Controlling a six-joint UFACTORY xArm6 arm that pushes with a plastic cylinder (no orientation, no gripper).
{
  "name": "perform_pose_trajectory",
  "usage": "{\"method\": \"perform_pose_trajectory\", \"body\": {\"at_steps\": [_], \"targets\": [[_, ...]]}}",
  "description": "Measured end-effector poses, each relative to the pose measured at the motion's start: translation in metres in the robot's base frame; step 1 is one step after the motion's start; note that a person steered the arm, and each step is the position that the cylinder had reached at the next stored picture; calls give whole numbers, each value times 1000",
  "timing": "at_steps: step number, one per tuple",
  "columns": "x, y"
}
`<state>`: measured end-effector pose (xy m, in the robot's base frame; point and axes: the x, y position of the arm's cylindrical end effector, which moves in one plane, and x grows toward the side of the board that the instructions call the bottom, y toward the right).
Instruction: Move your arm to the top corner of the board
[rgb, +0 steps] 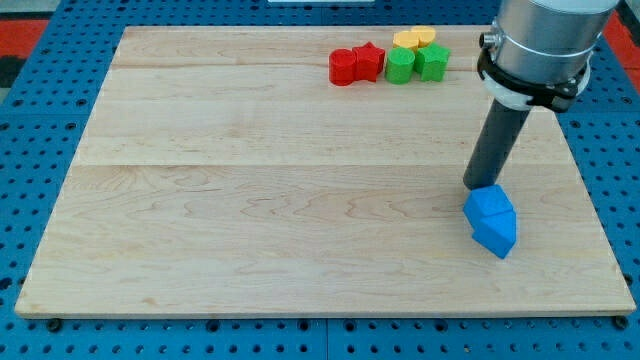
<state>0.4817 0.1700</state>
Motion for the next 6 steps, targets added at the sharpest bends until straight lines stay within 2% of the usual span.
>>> {"method": "perform_pose_trajectory", "body": {"at_steps": [1, 2, 3, 4, 5, 6], "targets": [[4, 1], [-6, 27], [-71, 118], [-160, 146], [-221, 125], [-233, 71]]}}
